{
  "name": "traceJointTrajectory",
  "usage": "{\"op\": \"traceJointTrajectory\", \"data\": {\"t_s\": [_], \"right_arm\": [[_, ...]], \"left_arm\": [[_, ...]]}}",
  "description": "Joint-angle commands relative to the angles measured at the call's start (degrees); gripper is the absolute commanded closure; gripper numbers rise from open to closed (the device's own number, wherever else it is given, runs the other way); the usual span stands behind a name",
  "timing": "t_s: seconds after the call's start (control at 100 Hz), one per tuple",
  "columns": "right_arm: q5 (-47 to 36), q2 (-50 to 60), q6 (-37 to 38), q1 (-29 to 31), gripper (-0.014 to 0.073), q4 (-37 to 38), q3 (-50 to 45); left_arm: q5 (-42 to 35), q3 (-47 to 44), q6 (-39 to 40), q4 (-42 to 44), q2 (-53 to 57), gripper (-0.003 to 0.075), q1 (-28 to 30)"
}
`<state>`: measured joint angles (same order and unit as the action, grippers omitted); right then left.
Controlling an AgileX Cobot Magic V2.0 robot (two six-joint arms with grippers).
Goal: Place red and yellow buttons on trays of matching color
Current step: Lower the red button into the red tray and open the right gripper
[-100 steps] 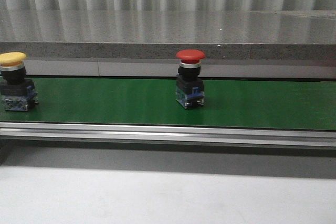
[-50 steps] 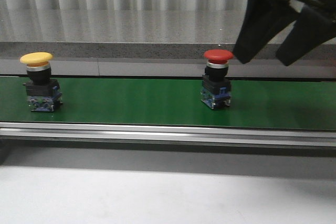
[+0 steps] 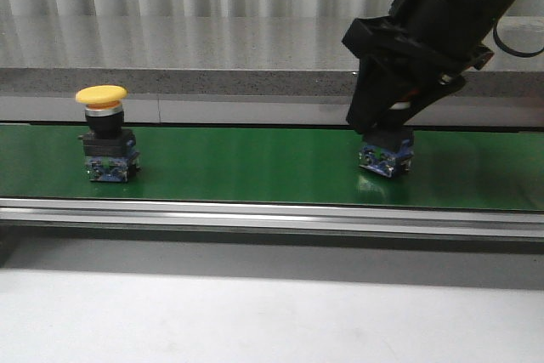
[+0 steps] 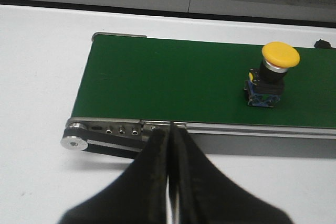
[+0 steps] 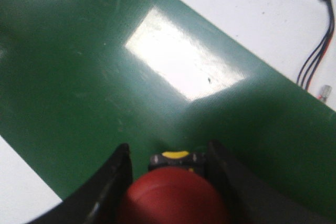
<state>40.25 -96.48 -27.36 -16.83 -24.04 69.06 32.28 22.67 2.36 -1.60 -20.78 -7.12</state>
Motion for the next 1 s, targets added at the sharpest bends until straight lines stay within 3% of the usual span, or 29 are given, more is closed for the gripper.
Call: {"op": "traceJointTrajectory", "data": {"t_s": [0.0,0.09,0.28,0.38,0.46,0.77,0.99], "right_arm": [[-2.7,2.8,1.1,0.8,0.0575,0.6,1.8],[-4.8,3.8,6.0,2.2,0.0654,4.0,1.8],[-9.4,8.3,27.8,10.2,0.0657,19.9,1.8],[-10.8,9.8,35.1,16.8,0.0657,27.2,1.8],[-12.4,10.3,36.5,22.5,0.0657,30.1,1.8],[-15.9,9.7,37.4,43.0,0.0659,30.2,1.8],[-17.1,6.2,41.0,51.3,0.0659,30.2,1.8]], "left_arm": [[-3.9,1.6,-0.1,-0.1,-0.3,0.0741,-0.5],[-3.9,1.6,-0.1,-0.1,-0.3,0.0741,-0.5],[-3.9,1.6,-0.1,-0.1,-0.3,0.0741,-0.5],[-3.9,1.6,-0.1,-0.1,-0.3,0.0741,-0.5],[-3.9,1.6,-0.1,-0.1,-0.3,0.0741,-0.5],[-3.9,1.6,-0.1,-0.1,-0.3,0.0741,-0.5],[-3.9,1.6,-0.1,-0.1,-0.3,0.0741,-0.5]]}}
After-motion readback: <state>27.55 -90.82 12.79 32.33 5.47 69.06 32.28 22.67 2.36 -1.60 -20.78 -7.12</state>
